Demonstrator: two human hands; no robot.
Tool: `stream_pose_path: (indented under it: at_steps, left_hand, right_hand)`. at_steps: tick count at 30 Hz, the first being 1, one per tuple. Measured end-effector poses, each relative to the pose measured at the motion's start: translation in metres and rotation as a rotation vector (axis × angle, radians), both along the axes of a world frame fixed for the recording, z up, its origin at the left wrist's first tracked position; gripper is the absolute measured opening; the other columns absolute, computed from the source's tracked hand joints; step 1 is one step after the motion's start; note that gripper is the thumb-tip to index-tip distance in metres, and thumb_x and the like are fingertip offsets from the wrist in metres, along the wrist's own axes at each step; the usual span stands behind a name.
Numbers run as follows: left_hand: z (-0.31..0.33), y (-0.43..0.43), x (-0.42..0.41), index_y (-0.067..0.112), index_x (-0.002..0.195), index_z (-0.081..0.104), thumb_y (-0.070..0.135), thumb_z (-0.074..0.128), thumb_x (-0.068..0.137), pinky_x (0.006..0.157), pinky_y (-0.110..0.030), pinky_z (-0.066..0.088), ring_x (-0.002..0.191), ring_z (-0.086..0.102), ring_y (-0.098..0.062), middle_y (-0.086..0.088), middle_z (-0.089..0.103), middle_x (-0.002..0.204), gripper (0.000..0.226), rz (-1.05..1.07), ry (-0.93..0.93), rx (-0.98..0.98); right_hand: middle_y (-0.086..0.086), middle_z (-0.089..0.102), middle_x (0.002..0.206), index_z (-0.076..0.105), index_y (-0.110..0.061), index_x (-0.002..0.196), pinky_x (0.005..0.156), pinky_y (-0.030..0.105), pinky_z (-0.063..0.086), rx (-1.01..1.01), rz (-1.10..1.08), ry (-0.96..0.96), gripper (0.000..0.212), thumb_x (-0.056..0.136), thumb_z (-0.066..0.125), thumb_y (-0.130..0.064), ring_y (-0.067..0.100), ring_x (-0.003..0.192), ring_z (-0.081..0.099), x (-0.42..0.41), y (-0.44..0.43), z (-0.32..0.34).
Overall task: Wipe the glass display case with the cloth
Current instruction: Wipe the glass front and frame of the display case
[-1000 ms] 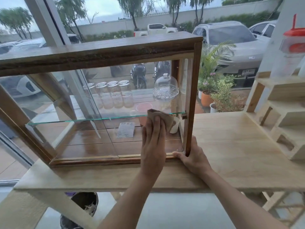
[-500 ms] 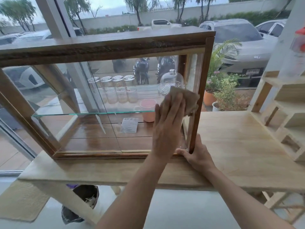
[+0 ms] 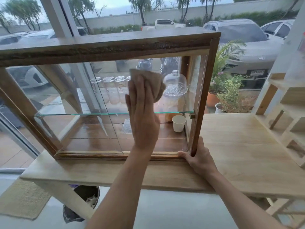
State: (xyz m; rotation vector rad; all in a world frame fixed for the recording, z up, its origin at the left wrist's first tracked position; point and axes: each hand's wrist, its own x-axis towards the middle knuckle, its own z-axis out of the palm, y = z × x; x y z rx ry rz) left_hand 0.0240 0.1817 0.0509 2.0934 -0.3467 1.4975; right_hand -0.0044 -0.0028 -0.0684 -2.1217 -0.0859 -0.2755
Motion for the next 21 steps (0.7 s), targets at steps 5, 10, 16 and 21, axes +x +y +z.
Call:
stream_pose_path:
  at_steps: [5,10,16,21]
  left_hand:
    - [-0.033,-0.037,-0.018,0.009,0.156,0.01,-0.005,0.041,0.096,0.123,-0.052,0.012,0.152,0.005,-0.029,-0.001,-0.002,0.166,0.069,-0.047,0.023,0.149]
    - [0.017,0.032,0.004,-0.004,0.15,0.025,-0.011,0.032,0.09,0.122,-0.053,0.015,0.15,0.01,-0.034,-0.019,0.02,0.159,0.061,0.063,-0.015,-0.094]
    - [-0.009,-0.007,-0.018,-0.003,0.152,0.017,-0.011,0.036,0.085,0.123,-0.051,0.009,0.151,0.005,-0.035,-0.019,0.016,0.161,0.07,-0.022,0.074,-0.04]
    - [0.016,0.043,-0.001,-0.006,0.151,0.021,-0.013,0.033,0.087,0.124,-0.048,0.008,0.151,0.008,-0.035,-0.021,0.015,0.161,0.065,0.101,0.002,-0.232]
  right_hand:
    - [-0.002,0.061,0.065,0.037,-0.026,0.114,0.052,0.017,0.047,-0.028,0.003,-0.011,0.06,0.074,0.082,-0.03,0.008,0.059,0.062,0.0,0.004,0.002]
    - [-0.002,0.061,0.063,0.039,-0.026,0.112,0.052,0.019,0.045,-0.02,-0.004,-0.023,0.059,0.073,0.083,-0.028,0.005,0.062,0.062,-0.001,0.004,0.004]
    - [-0.002,0.059,0.068,0.035,-0.026,0.113,0.049,0.014,0.044,-0.044,0.004,-0.02,0.061,0.075,0.082,-0.027,0.01,0.062,0.061,-0.005,0.007,0.01]
    - [-0.004,0.058,0.068,0.036,-0.023,0.115,0.05,0.013,0.044,-0.037,-0.001,-0.011,0.061,0.075,0.082,-0.025,0.011,0.062,0.06,-0.007,0.008,0.013]
